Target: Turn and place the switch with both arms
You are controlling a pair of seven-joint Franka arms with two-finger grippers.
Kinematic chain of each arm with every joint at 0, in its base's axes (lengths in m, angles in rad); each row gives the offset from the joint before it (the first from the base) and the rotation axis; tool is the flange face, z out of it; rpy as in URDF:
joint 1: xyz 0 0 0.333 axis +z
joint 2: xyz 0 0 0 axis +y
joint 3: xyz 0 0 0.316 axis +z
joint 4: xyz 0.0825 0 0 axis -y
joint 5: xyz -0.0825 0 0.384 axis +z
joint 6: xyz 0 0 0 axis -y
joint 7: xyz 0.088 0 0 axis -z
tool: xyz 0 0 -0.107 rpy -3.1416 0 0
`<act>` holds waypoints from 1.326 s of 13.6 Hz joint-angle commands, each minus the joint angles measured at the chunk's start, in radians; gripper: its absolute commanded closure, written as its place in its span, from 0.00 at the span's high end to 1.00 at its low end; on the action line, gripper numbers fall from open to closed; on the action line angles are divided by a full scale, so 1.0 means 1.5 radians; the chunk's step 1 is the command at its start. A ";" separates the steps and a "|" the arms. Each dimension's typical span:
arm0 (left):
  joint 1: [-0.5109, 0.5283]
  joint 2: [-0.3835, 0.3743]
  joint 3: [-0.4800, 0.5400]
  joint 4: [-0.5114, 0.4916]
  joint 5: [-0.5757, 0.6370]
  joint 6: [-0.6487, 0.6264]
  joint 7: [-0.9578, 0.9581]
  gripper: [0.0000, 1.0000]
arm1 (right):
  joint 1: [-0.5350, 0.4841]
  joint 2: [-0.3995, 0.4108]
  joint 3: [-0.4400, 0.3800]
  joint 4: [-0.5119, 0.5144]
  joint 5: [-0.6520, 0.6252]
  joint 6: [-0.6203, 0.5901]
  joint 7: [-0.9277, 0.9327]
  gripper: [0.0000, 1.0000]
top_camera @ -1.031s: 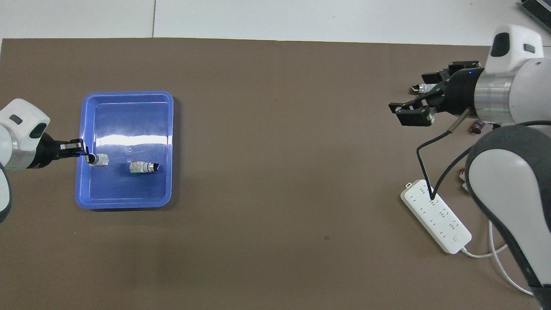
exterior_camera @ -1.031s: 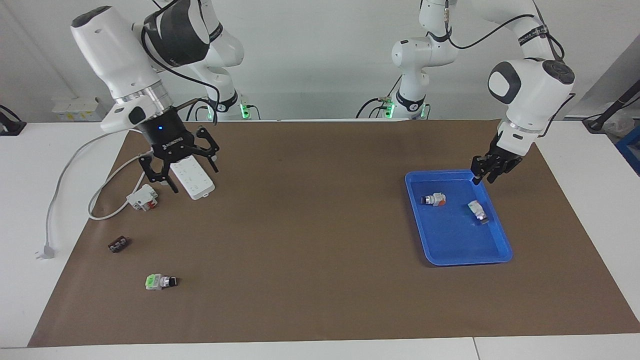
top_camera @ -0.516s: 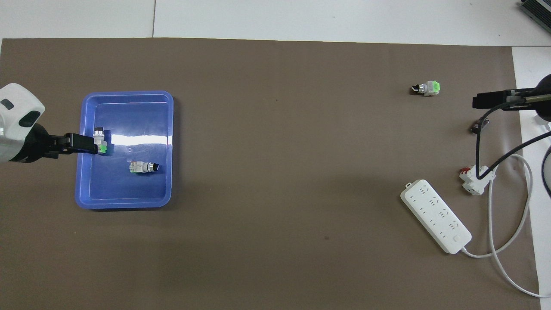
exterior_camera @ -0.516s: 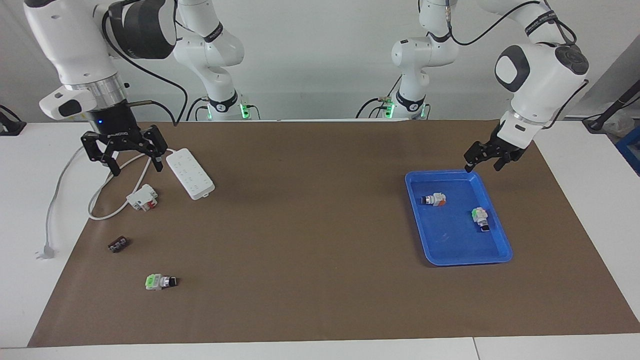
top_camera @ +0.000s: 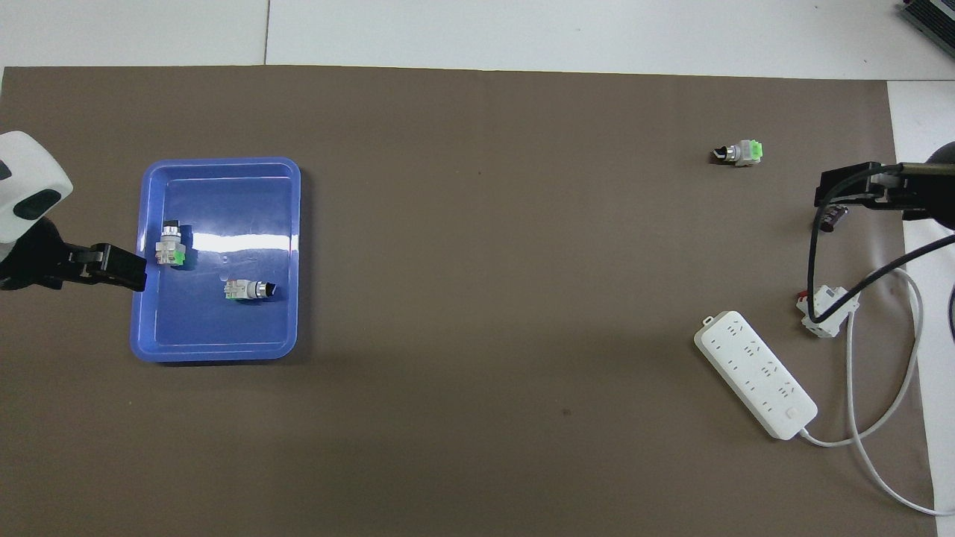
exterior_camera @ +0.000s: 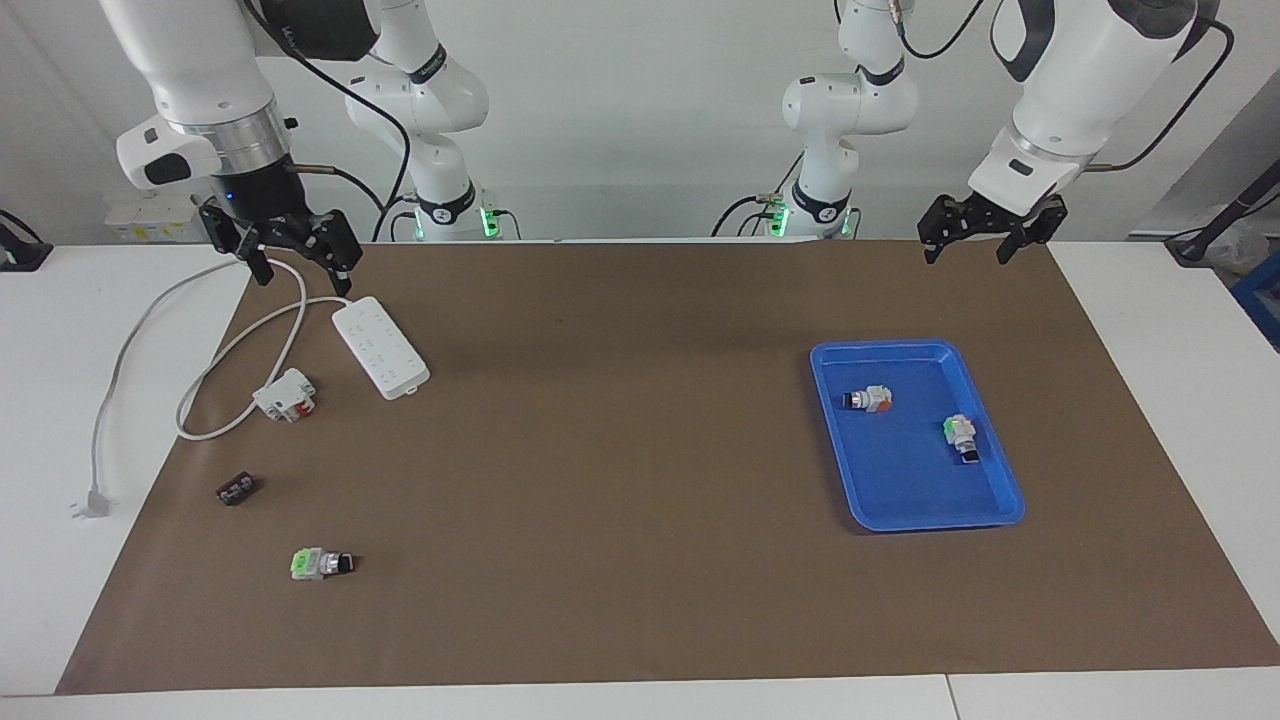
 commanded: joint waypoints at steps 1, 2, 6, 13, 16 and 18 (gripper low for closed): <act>-0.004 -0.012 0.002 0.021 -0.008 -0.032 -0.003 0.99 | -0.002 -0.003 0.009 0.002 -0.007 -0.030 0.018 1.00; -0.004 -0.021 0.002 0.021 -0.015 -0.032 -0.003 1.00 | -0.003 -0.007 0.009 -0.005 -0.006 -0.031 0.012 1.00; 0.003 -0.024 0.003 0.018 -0.016 -0.003 -0.005 1.00 | -0.002 -0.010 0.009 -0.009 0.020 -0.039 -0.002 1.00; -0.003 -0.033 0.002 -0.010 -0.017 0.030 -0.051 1.00 | -0.003 -0.010 0.008 -0.008 0.024 -0.035 -0.065 1.00; 0.000 -0.039 0.003 -0.018 -0.031 0.042 -0.054 1.00 | -0.003 -0.010 0.008 -0.009 0.024 -0.040 -0.064 1.00; 0.003 -0.039 0.003 -0.018 -0.046 0.042 -0.055 1.00 | -0.002 -0.010 0.008 -0.009 0.024 -0.039 -0.064 1.00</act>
